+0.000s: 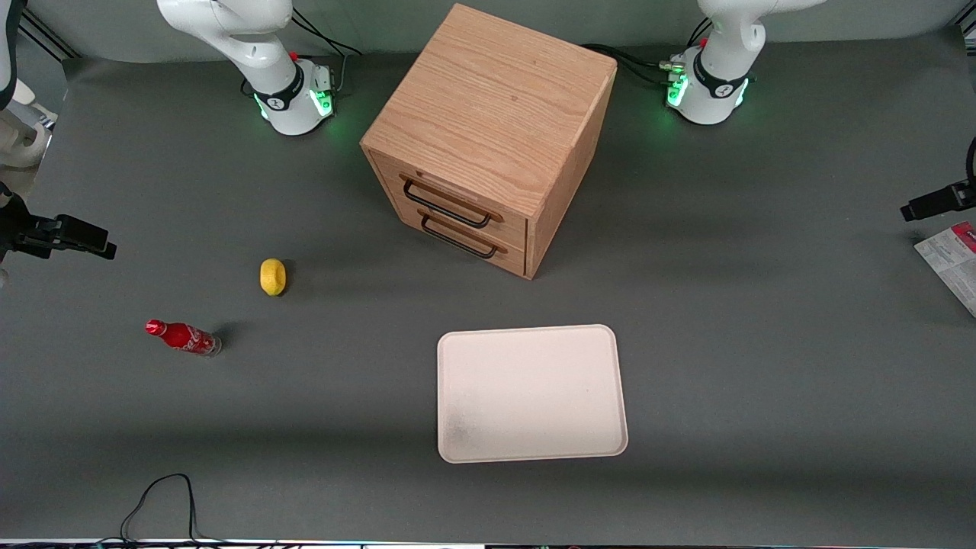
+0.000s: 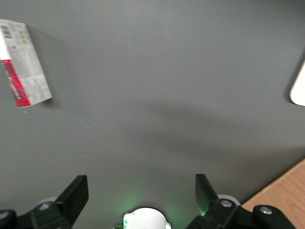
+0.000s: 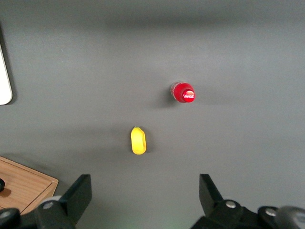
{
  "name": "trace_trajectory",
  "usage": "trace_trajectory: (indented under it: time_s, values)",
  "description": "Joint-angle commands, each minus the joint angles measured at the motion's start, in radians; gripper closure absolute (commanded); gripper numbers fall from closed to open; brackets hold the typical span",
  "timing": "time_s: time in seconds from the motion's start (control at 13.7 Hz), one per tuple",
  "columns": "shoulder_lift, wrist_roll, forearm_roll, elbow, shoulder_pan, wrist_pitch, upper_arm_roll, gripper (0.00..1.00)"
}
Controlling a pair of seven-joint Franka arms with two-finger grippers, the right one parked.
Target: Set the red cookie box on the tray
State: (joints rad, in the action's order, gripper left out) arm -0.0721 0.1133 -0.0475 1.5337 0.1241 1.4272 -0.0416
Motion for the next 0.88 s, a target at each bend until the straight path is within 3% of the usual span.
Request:
trace_trajectory:
  time_s: [0.0,0.22,0.8]
  values:
    - [-0.002,-0.017,-0.029,-0.015,0.034,0.01,0.003,0.0]
    - [-0.035,-0.021,-0.098,-0.027,0.034,0.015,0.003,0.0]
    - [-0.074,-0.115,-0.095,-0.058,0.17,0.015,0.003,0.0]
